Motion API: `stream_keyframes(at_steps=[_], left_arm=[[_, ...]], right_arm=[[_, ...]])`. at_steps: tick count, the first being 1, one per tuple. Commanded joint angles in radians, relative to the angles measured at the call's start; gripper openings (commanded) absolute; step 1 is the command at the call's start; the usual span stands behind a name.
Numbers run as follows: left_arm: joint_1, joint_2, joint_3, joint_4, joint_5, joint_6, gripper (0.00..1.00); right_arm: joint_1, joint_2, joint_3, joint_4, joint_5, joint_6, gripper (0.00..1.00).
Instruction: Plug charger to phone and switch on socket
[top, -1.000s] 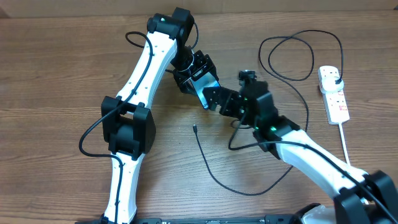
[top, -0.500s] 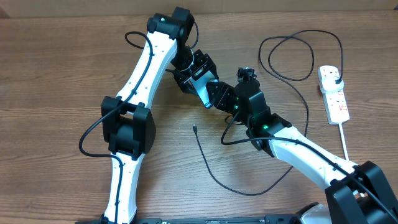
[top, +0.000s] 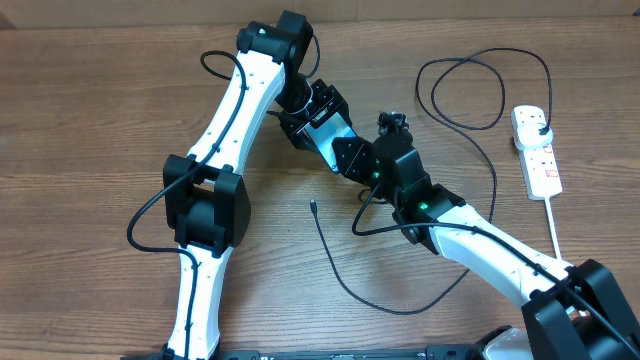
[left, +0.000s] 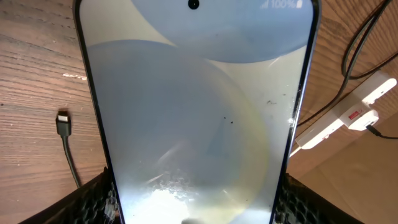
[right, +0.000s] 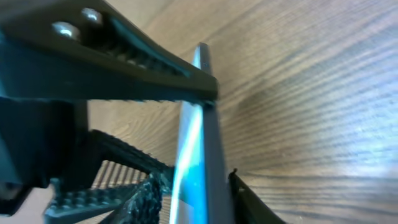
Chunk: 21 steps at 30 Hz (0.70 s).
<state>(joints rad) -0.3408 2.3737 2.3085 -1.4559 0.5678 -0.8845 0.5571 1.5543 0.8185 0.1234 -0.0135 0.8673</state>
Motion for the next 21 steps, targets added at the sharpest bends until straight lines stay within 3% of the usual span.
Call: stream_keyframes(at_steps=[1,5,7,9,11,14,16,18,19,21], left_arm=[[-0.008,-0.003,0.031,0.003,0.021,-0.01,0.04],[-0.008,-0.003,0.031,0.008,0.004,-0.01,0.04],[-0.008,-0.003,0.031,0.013,0.004,-0.01,0.04],[-0.01,-0.003,0.031,0.014,0.005,-0.009,0.16],[-0.013,-0.003,0.031,0.017,0.004,0.008,0.17],[-0.014,-0.003,0.031,0.017,0.002,0.018,0.19],[-0.014,-0.003,0.032,0.017,0.002,0.034,0.38],[-0.012,-0.008,0.033,0.017,0.001,0.058,0.77],[-0.011,-0.014,0.033,0.018,0.0,0.072,0.89],[-0.006,-0.032,0.04,0.023,-0.008,0.1,1.0]], right_arm=[[0.004,0.008,0.026,-0.02,0.012,0.0,0.31],[0.004,0.008,0.026,-0.027,-0.01,0.0,0.27],[0.004,0.008,0.026,-0.023,-0.011,0.0,0.2],[0.004,0.008,0.027,-0.01,-0.01,0.0,0.12],[0.004,0.008,0.029,0.015,-0.011,0.0,0.04],[0.004,0.008,0.044,0.024,-0.011,-0.004,0.04],[0.003,0.008,0.053,0.021,-0.018,-0.011,0.04],[0.003,0.008,0.062,0.009,-0.018,-0.029,0.04],[0.003,0.008,0.068,-0.005,-0.017,-0.04,0.04],[-0.005,0.006,0.084,-0.042,-0.017,-0.064,0.04]])
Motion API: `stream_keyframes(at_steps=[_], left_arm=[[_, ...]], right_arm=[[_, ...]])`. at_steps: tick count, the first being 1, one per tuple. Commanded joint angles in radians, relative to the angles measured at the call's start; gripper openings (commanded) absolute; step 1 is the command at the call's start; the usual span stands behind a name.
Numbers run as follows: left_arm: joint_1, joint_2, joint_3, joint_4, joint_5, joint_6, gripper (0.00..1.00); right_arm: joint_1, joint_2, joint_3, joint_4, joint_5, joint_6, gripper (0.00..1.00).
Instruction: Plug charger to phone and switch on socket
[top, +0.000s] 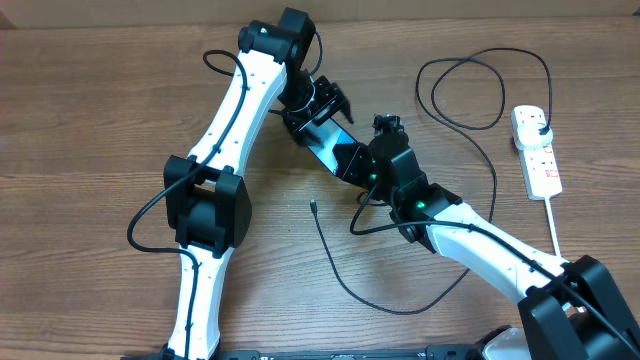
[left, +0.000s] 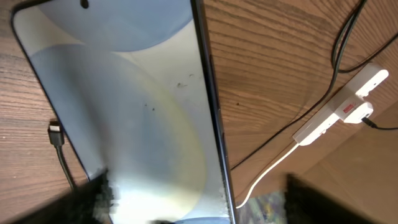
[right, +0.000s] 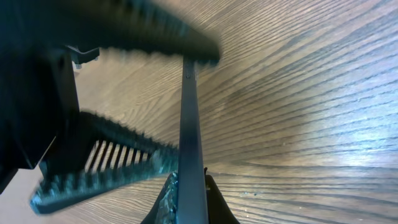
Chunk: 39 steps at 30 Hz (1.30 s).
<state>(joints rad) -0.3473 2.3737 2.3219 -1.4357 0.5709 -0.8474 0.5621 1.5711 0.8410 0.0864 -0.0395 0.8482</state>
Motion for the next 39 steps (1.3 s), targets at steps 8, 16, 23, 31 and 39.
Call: stream_keyframes(at_steps=[8,16,23,31,39], left_arm=[[0.032,-0.185,0.048,-0.04,-0.283,0.158,1.0],[0.033,-0.301,0.031,-0.069,-0.391,0.235,1.0],[-0.003,-0.394,-0.093,0.03,-0.36,0.273,1.0],[-0.039,-0.682,-0.61,0.375,-0.314,0.287,1.0],[-0.019,-0.896,-1.066,0.862,-0.148,0.159,1.0]], right_arm=[[-0.115,-0.068,0.133,-0.182,-0.045,-0.061,0.04],[-0.304,-0.19,0.133,-0.204,-0.311,0.024,0.04],[-0.41,-0.2,0.13,-0.205,-0.518,0.043,0.04],[-0.412,-0.2,0.129,-0.205,-0.599,0.043,0.04],[-0.387,-0.2,0.129,-0.192,-0.613,0.117,0.04]])
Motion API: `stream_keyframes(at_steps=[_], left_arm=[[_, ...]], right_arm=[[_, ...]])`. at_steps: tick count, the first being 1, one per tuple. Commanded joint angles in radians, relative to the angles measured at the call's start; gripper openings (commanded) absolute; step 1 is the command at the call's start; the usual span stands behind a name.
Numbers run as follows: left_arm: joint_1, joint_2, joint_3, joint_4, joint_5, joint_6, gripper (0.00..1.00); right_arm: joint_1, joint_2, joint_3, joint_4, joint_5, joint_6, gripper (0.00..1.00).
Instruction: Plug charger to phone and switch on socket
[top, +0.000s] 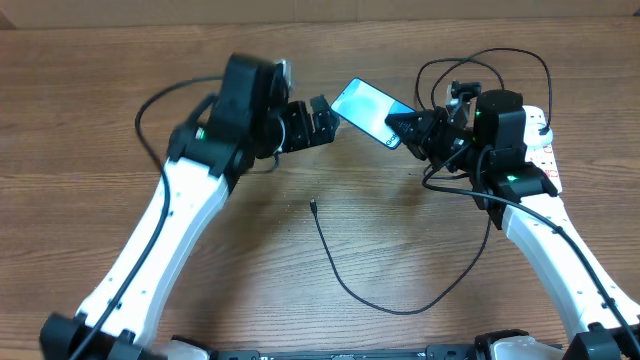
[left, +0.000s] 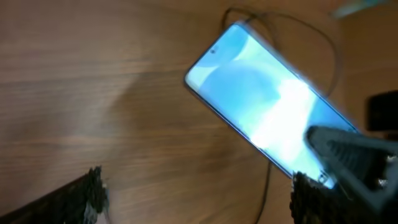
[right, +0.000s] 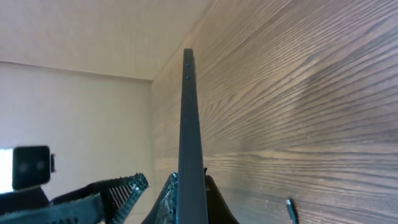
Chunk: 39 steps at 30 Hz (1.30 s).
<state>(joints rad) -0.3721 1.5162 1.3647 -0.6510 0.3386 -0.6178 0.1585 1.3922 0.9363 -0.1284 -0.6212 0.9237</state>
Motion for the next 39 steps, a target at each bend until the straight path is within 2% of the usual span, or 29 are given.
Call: stream_keyframes(at_steps=[1,10,17,20,25,33,39], left_arm=[[0.005,-0.044,-0.157,0.147,0.11,-0.106,1.0],[0.028,-0.032,-0.489,0.726,0.24,-0.441,1.0],[0.059,-0.032,-0.591,1.065,0.229,-0.622,1.0],[0.072,-0.031,-0.591,1.127,0.223,-0.668,1.0],[0.08,-0.029,-0.591,1.132,0.196,-0.716,1.0],[0.08,0.006,-0.591,1.278,0.175,-0.816,1.0],[0.08,0.032,-0.591,1.347,0.179,-0.863,0.86]], right_arm=[[0.022,-0.021,0.034,0.027,-0.023,0.057,0.04],[0.073,0.006,0.033,0.165,0.059,0.175,0.04],[0.143,0.079,0.033,0.247,0.057,0.206,0.04],[0.182,0.117,0.033,0.294,0.06,0.206,0.04],[0.224,0.14,0.033,0.382,0.071,0.21,0.04],[0.267,0.161,0.033,0.389,0.1,0.251,0.04],[0.268,0.161,0.033,0.396,0.137,0.283,0.04]])
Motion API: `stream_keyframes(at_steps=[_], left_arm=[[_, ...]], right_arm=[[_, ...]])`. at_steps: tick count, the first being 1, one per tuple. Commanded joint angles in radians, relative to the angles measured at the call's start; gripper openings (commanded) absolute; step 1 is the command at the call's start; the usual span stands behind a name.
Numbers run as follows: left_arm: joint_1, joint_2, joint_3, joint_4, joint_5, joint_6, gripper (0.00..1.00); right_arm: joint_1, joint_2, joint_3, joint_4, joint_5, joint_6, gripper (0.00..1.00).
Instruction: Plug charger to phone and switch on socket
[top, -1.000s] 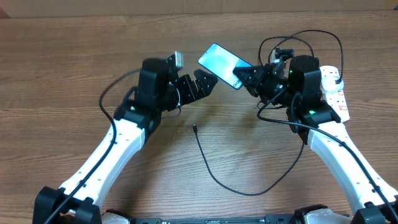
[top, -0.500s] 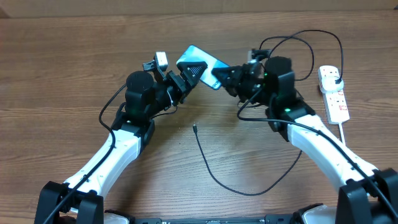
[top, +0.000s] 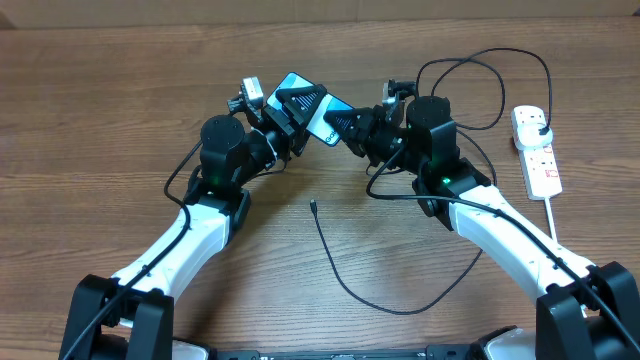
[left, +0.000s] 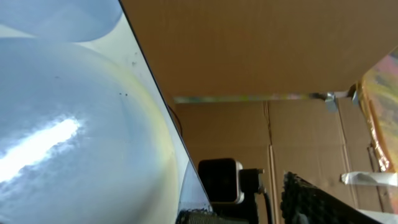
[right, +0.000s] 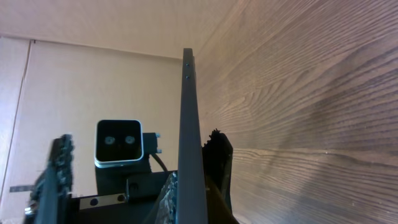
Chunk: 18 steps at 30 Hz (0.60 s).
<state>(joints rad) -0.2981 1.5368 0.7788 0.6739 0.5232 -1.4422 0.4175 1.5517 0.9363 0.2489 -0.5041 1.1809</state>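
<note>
The lit phone (top: 322, 118) hangs above the back of the table, my right gripper (top: 350, 128) shut on its right end. The right wrist view shows the phone (right: 188, 124) edge-on, rising from that gripper (right: 189, 202). My left gripper (top: 297, 114) stands open around the phone's left end: one of its fingers (right: 217, 155) is close behind the phone, the other (right: 59, 171) well off on the screen side. In the left wrist view the screen (left: 74, 124) fills the left. The charger cable's plug tip (top: 313, 207) lies free on the table.
The black cable (top: 370, 295) loops across the table's middle and back up to the right. A white socket strip (top: 537, 155) with a plug in its far end lies at the right edge. Cardboard walls stand behind the table.
My right gripper has brought the phone leftward from the back right toward the middle. My left gripper, then apart from the phone, now stands open around its left end.
At first my left gripper held the phone low over the table, the right gripper at its other end. Then the left jaws stood open and the right held it. The right arm had it raised at the back right, and now it sits between both grippers.
</note>
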Motion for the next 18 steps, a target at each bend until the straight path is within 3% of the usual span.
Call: stream_keyframes(at_steps=[1,10,11,12,14,16,18], left_arm=[[0.006,0.012,-0.005,0.027,-0.006,-0.049,0.84],[0.006,0.013,-0.005,0.12,-0.014,-0.109,0.66],[0.006,0.012,-0.005,0.12,-0.016,-0.111,0.62],[0.006,0.013,-0.005,0.119,-0.019,-0.111,0.49],[0.006,0.013,-0.005,0.12,-0.026,-0.116,0.34],[0.006,0.013,-0.005,0.12,-0.029,-0.128,0.28],[0.006,0.013,-0.005,0.12,-0.032,-0.13,0.28]], right_arm=[[0.009,0.002,0.033,0.019,0.031,0.033,0.04],[0.009,0.004,0.033,0.019,0.077,0.095,0.04],[0.009,0.004,0.033,0.018,0.077,0.107,0.04],[0.009,0.004,0.033,0.018,0.077,0.114,0.04],[0.009,0.004,0.033,0.018,0.077,0.123,0.04],[0.009,0.004,0.033,0.007,0.079,0.13,0.04],[0.009,0.004,0.033,-0.014,0.085,0.132,0.04]])
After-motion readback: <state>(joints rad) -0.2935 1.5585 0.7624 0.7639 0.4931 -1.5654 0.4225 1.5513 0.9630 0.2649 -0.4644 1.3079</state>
